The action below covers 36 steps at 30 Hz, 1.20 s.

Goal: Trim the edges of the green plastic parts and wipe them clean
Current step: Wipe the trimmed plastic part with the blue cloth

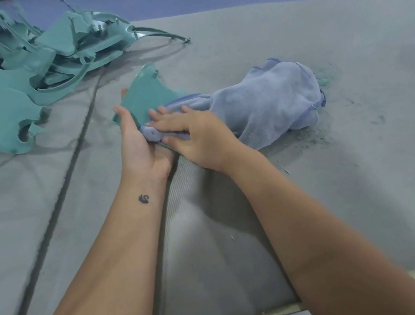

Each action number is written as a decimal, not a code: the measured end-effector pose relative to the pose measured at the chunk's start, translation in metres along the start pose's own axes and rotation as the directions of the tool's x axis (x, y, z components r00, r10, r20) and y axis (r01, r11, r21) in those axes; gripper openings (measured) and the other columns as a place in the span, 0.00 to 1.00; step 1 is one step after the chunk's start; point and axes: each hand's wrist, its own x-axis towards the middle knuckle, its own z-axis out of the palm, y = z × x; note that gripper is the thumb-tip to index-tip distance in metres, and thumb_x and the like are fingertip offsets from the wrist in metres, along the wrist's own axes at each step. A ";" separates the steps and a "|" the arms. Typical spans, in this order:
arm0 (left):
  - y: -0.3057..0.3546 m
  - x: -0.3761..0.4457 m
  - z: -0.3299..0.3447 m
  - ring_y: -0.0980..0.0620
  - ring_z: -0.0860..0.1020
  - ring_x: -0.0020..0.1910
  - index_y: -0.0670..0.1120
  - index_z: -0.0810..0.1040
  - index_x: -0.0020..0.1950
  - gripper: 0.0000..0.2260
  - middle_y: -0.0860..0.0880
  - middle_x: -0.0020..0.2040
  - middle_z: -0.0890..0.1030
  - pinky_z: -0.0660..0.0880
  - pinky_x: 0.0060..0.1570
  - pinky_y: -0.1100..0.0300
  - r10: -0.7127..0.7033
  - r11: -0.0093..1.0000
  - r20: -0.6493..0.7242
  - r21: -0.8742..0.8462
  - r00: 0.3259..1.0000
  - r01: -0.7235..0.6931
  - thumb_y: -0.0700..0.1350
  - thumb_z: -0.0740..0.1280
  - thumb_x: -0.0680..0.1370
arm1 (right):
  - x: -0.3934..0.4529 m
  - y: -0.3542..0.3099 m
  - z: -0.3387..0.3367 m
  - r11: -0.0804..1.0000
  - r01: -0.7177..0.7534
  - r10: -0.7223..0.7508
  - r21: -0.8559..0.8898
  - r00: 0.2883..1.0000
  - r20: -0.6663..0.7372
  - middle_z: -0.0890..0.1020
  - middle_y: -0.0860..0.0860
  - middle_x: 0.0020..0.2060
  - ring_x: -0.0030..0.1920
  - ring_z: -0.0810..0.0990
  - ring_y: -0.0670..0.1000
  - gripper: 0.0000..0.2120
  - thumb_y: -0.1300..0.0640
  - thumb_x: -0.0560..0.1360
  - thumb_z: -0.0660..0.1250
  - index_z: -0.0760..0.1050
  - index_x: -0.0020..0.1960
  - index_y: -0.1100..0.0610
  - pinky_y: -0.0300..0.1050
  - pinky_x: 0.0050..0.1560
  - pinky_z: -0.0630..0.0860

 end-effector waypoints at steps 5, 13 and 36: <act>0.005 0.002 0.000 0.45 0.77 0.59 0.45 0.68 0.73 0.28 0.43 0.68 0.75 0.74 0.56 0.53 0.094 0.993 -0.038 0.069 0.995 -0.092 0.62 0.52 0.81 | -0.007 0.002 -0.009 0.952 -0.104 0.093 0.287 0.994 0.052 0.83 0.51 0.55 0.60 0.78 0.42 0.14 0.68 0.71 0.71 0.82 0.55 0.60 0.31 0.65 0.68; 0.008 0.005 -0.008 0.38 0.80 0.58 0.40 0.76 0.64 0.32 0.37 0.58 0.81 0.75 0.60 0.43 0.083 0.996 0.068 0.013 0.994 -0.084 0.64 0.48 0.81 | -0.002 0.009 -0.013 0.981 -0.129 0.159 0.144 0.963 -0.218 0.78 0.55 0.63 0.66 0.73 0.48 0.14 0.68 0.75 0.66 0.79 0.61 0.63 0.28 0.67 0.62; 0.007 0.004 -0.006 0.42 0.83 0.53 0.42 0.83 0.53 0.32 0.41 0.53 0.84 0.79 0.56 0.47 0.158 0.988 0.102 -0.021 0.982 -0.156 0.64 0.48 0.81 | -0.009 0.000 -0.024 0.956 -0.227 0.250 0.186 0.962 -0.111 0.74 0.45 0.38 0.39 0.74 0.39 0.07 0.64 0.65 0.76 0.80 0.39 0.56 0.30 0.41 0.71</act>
